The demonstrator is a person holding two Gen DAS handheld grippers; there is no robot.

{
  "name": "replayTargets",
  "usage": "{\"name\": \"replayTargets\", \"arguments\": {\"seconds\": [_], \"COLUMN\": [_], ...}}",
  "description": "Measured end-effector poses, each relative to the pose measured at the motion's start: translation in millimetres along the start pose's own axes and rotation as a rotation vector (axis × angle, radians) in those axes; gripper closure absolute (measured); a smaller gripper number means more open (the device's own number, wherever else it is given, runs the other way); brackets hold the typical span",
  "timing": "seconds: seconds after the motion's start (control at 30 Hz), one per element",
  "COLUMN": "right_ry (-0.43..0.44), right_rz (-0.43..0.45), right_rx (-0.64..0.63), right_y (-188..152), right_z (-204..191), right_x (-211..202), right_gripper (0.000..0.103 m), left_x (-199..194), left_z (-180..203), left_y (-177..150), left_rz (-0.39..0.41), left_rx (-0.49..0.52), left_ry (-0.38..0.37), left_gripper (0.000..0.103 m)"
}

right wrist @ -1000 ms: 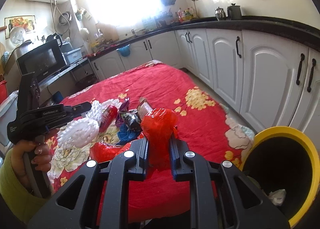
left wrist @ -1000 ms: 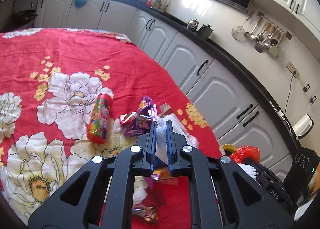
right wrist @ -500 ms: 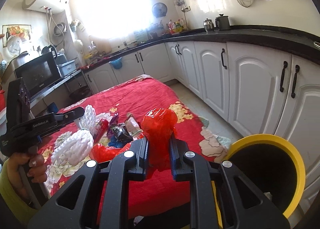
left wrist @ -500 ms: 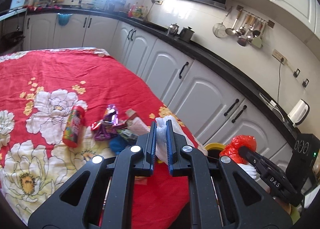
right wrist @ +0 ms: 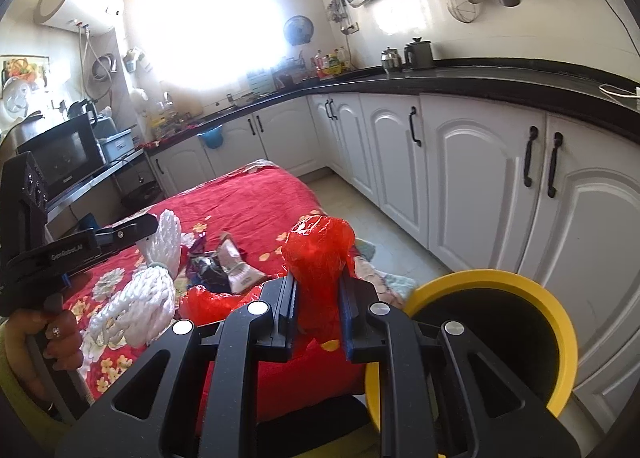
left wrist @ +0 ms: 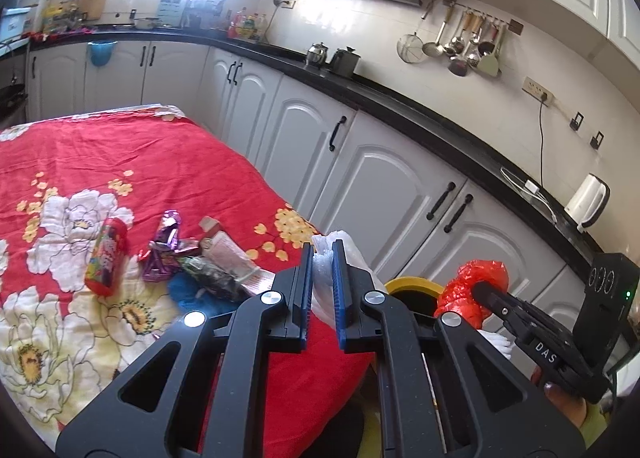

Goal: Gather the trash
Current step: 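Carry the tassel and red bag over the yellow bin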

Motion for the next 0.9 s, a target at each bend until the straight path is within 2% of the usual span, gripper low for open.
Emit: {"name": "replayTargets", "arguments": {"seconds": [0.67, 0.9], "right_ry": [-0.083, -0.115], "right_rz": [0.037, 0.044], "right_rx": [0.057, 0.116], "right_y": [-9.2, -18.4], "right_z": [55.2, 81.9], "right_x": [-30.8, -40.8], "right_gripper": [0.087, 0.087], "left_x": [22.1, 33.3], "left_z": [75.5, 99.8], "left_y": [-17.3, -23.9], "left_rz": [-0.015, -0.015], "left_rx": [0.129, 0.174], "left_ry": [-0.031, -0.03], "left_gripper": [0.098, 0.098]}}
Point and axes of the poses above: each gripper's, at about its wrist camera, not at the fingertips, and x roughly the way its jaws point, z to its right, y to its top, the point moved 2 cm from there along x, roughly the way its jaws point, and after that the axes turned 15 degrees about y, right-handed, at the moved point
